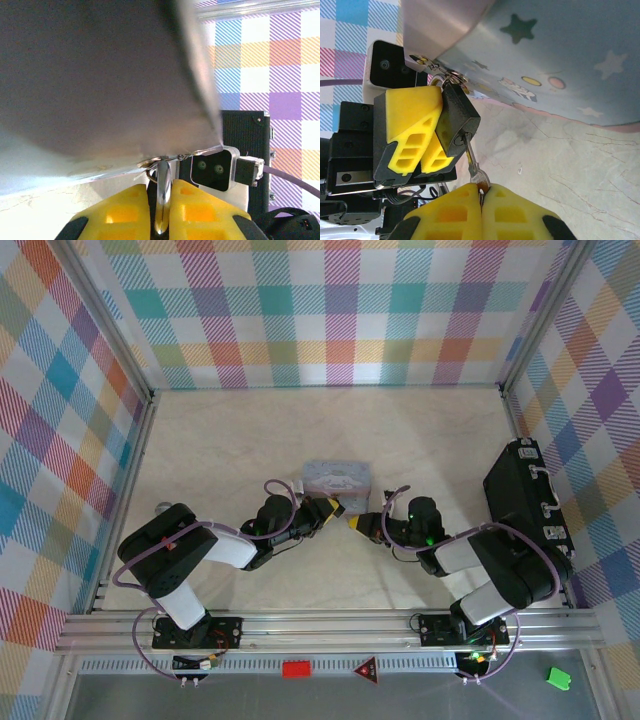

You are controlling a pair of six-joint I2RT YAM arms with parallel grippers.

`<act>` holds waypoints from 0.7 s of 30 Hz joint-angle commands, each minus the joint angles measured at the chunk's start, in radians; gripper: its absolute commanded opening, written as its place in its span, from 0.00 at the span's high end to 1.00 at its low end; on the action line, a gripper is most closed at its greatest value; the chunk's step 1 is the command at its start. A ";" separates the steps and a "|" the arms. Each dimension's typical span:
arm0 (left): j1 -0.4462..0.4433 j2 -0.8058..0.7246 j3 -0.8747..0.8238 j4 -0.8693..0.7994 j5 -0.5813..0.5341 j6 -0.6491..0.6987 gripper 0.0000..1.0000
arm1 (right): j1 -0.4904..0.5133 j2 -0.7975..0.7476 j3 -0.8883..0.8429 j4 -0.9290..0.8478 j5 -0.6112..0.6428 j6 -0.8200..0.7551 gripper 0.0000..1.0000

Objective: Unlock a padlock with a key

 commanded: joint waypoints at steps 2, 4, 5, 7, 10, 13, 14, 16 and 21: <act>-0.049 -0.038 0.029 0.022 0.104 0.011 0.98 | -0.021 0.014 0.054 0.078 0.000 -0.010 1.00; -0.051 -0.036 0.030 0.019 0.105 0.012 0.98 | -0.022 0.017 0.060 0.079 -0.006 -0.013 1.00; -0.054 -0.037 0.031 0.019 0.104 0.012 0.98 | -0.022 0.019 0.064 0.077 -0.008 -0.014 1.00; -0.055 -0.034 0.034 0.016 0.105 0.013 0.98 | -0.022 0.019 0.068 0.077 -0.012 -0.013 1.00; -0.058 -0.030 0.039 0.011 0.108 0.014 0.98 | -0.023 0.016 0.076 0.078 -0.025 -0.017 1.00; -0.061 -0.025 0.041 0.012 0.108 0.014 0.99 | -0.022 0.004 0.079 0.073 -0.033 -0.032 1.00; -0.061 -0.025 0.040 0.011 0.110 0.013 0.99 | -0.022 -0.001 0.079 0.067 -0.034 -0.039 1.00; -0.062 -0.025 0.039 0.009 0.110 0.014 0.99 | -0.023 -0.010 0.079 0.044 -0.033 -0.055 1.00; -0.062 -0.030 0.041 -0.001 0.120 0.023 0.99 | -0.038 -0.021 0.070 0.019 -0.031 -0.067 1.00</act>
